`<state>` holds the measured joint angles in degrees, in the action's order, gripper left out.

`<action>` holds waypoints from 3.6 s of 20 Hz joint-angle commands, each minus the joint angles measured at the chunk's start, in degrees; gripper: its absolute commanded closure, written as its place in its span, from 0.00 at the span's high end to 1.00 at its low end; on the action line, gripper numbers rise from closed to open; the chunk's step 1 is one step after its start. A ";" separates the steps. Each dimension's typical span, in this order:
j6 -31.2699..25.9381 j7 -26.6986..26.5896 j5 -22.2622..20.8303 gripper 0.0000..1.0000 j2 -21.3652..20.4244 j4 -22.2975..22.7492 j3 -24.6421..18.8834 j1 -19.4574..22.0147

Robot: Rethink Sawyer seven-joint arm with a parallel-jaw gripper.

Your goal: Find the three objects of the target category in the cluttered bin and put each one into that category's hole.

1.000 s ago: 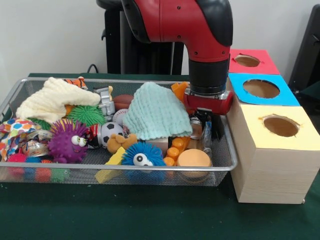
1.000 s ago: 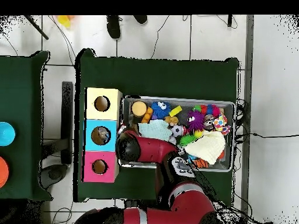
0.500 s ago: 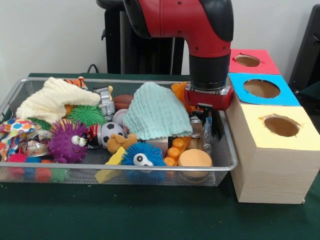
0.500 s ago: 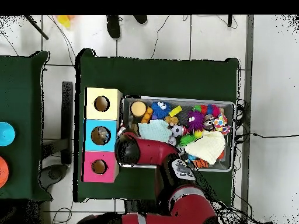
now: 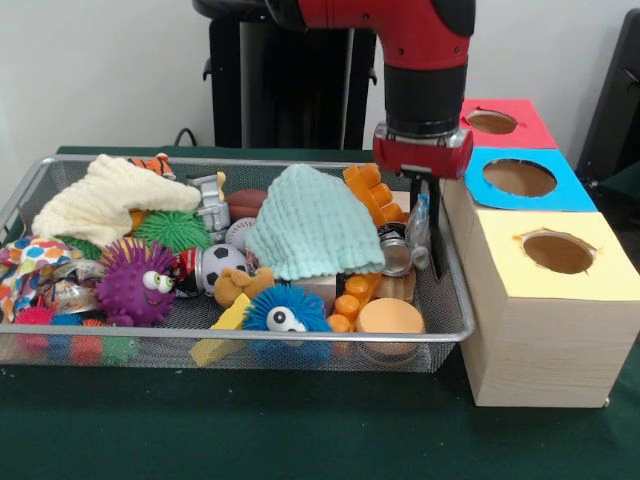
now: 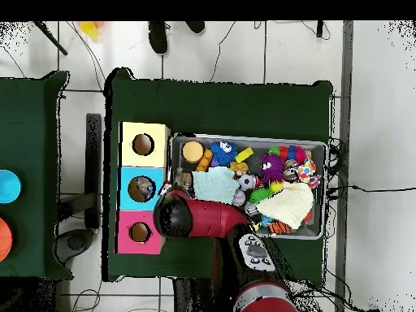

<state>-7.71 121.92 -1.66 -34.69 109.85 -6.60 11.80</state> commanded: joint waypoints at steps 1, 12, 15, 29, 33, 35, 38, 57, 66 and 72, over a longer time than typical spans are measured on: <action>-9.75 5.55 1.88 0.00 -6.24 3.89 -3.06 -0.81; -12.64 8.91 3.83 0.00 -11.52 5.44 0.71 -4.75; -13.87 10.01 4.78 0.00 -13.77 6.77 1.84 -6.32; -27.56 12.87 8.51 0.00 -25.65 8.17 10.02 -15.08; -24.71 12.25 10.16 0.00 -22.05 6.67 9.44 -14.73; -21.03 12.84 10.90 0.00 -19.07 6.57 8.87 -15.50; -18.21 13.19 11.92 0.00 -16.24 5.39 8.65 -16.33; -7.65 12.90 14.97 0.00 -8.12 0.31 11.29 -20.83; -7.28 12.14 16.26 0.00 -6.54 -1.49 12.28 -21.47; -10.81 12.25 17.05 0.00 -7.06 -3.98 14.69 -23.09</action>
<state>-19.80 121.92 12.45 -45.12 112.09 7.90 -11.26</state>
